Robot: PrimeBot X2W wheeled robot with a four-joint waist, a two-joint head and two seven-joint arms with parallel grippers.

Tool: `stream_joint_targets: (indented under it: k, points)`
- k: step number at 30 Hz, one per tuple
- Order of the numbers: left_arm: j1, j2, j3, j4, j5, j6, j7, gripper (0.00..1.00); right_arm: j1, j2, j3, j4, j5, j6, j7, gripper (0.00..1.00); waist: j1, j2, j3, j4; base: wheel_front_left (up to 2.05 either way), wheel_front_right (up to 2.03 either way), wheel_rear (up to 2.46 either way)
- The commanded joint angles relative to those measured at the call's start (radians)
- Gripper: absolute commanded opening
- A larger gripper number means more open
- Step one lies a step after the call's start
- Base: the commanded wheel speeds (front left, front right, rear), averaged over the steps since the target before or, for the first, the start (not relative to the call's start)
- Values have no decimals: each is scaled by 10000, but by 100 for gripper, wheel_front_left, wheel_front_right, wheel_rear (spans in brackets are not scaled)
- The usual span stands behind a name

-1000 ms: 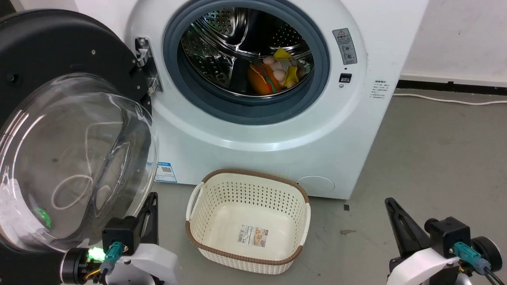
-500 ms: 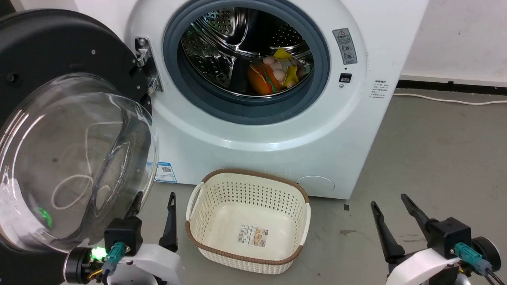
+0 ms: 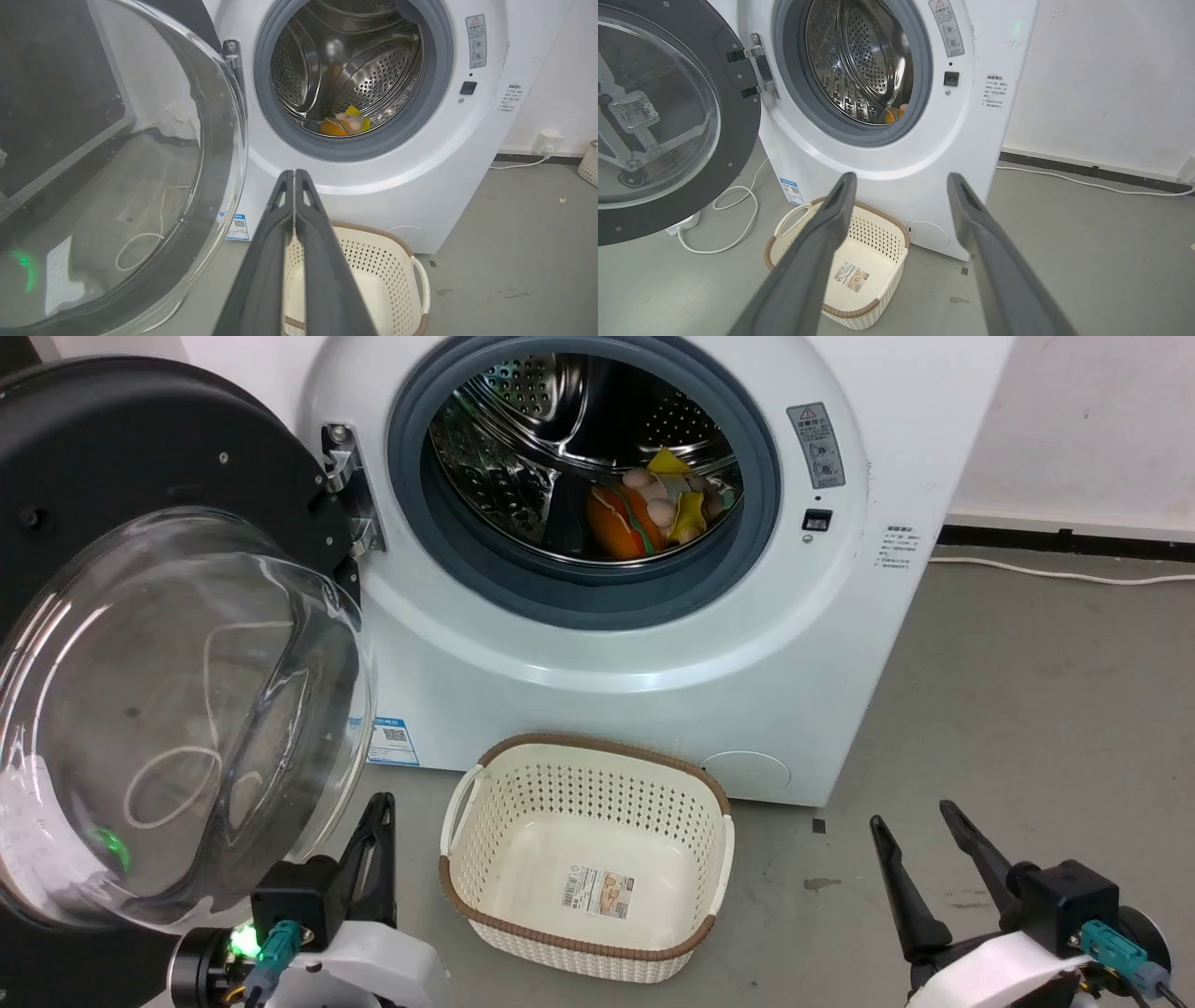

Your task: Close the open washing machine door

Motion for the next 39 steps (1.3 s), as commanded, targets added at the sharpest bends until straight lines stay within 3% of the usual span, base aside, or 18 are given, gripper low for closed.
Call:
stream_joint_targets:
  k: [1,19,28,39]
  points:
    - [104,0,-70,-93,-153,29,-135,0,115,2,49,40,192,2,-114,100,0,0,-2,12,0,0,0]
    - [-384,0,541,-1981,-925,175,-490,0,353,3,62,170,835,3,-469,100,0,0,-42,606,0,0,0]
    - [-813,0,1841,-2755,-1308,95,-678,0,500,4,4,269,1131,3,-657,100,0,0,0,1312,0,0,0]
    - [-1319,0,4263,-2853,-2032,78,-908,0,600,4,-130,431,1384,4,-887,100,0,0,180,2143,0,0,0]
